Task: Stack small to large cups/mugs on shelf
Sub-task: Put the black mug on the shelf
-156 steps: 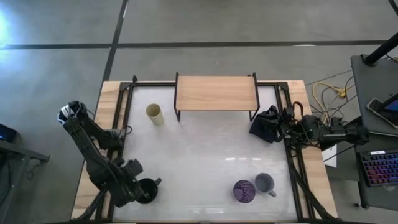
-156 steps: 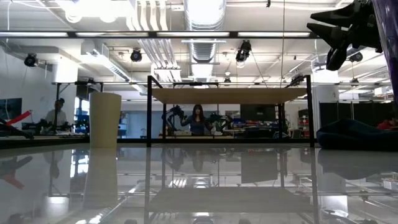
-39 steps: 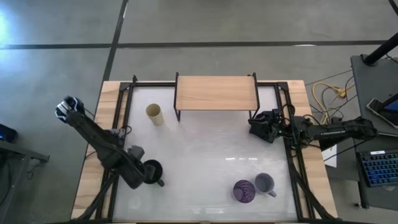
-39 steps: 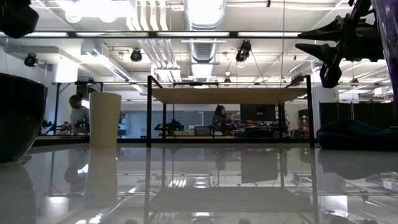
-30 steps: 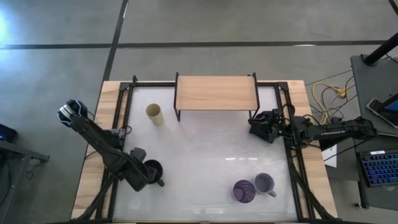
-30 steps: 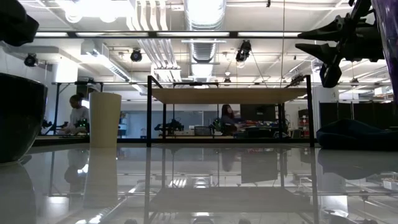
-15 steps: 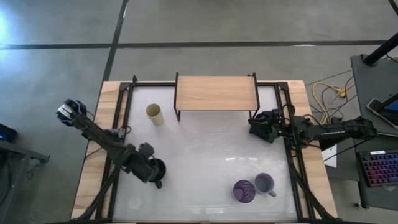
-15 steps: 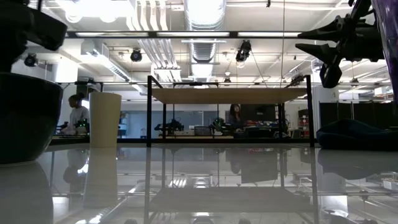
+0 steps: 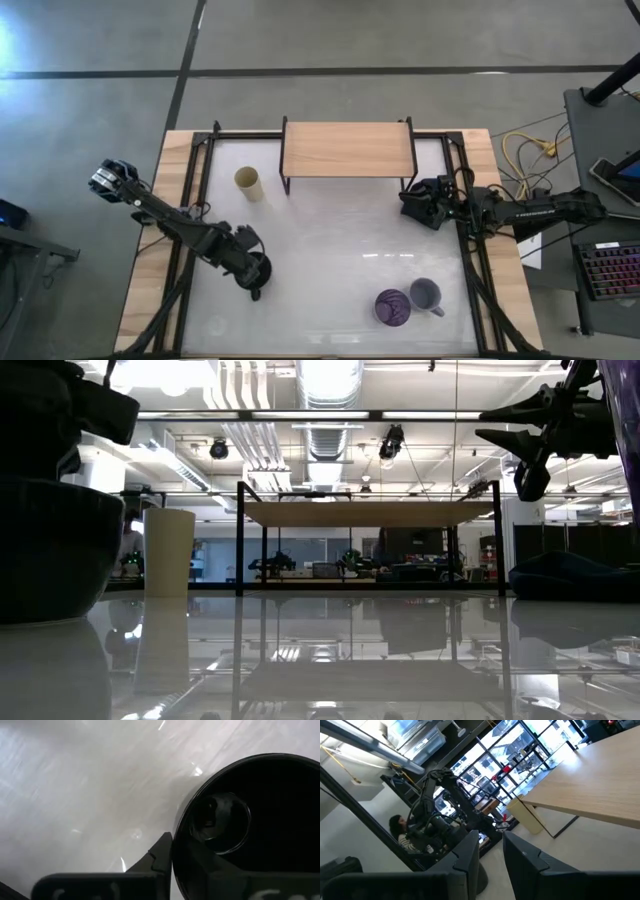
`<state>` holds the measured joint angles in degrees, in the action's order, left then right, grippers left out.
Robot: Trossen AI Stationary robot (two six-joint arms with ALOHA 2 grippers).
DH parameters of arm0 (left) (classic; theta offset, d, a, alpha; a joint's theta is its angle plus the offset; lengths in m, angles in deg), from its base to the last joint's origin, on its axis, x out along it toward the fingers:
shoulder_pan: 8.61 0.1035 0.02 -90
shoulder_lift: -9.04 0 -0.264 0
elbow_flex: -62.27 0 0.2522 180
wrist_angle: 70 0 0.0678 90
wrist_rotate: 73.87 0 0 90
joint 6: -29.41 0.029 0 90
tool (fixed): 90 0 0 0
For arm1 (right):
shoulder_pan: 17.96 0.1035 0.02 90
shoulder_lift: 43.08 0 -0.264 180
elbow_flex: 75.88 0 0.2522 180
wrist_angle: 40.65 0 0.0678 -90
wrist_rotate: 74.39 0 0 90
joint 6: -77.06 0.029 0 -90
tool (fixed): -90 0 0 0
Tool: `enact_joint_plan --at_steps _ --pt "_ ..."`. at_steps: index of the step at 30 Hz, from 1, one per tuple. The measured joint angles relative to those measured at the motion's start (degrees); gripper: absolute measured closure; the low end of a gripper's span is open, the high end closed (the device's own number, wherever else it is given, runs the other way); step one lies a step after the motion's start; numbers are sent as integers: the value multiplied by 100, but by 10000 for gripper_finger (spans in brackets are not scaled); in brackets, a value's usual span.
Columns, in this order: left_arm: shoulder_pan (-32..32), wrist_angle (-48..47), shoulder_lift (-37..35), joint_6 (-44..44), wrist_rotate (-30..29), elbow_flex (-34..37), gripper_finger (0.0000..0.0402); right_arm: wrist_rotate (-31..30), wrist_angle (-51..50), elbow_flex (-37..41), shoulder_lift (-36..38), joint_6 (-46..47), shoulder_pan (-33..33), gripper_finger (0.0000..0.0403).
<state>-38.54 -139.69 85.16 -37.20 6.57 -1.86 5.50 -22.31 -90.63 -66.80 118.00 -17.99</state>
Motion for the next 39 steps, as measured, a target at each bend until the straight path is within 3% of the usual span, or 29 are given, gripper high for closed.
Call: enact_joint_plan --at_steps 10,17,24,30,35,39 --pt "0 -97 -161 -764 9 -74 288 0 -7 0 0 -45 0 321" --pt "-136 -531 -756 -3178 352 -121 244 0 -11 0 0 -64 0 321" --pt "-547 -434 -805 -4408 392 -53 237 0 -13 0 0 -118 0 321" --pt "-570 286 -520 -4413 402 -31 237 0 -17 0 0 -118 0 321" --pt "-570 270 -275 -4557 485 11 239 0 -17 0 0 -116 0 321" --pt "-570 281 -129 -4563 548 9 265 0 -17 0 0 -115 0 321"
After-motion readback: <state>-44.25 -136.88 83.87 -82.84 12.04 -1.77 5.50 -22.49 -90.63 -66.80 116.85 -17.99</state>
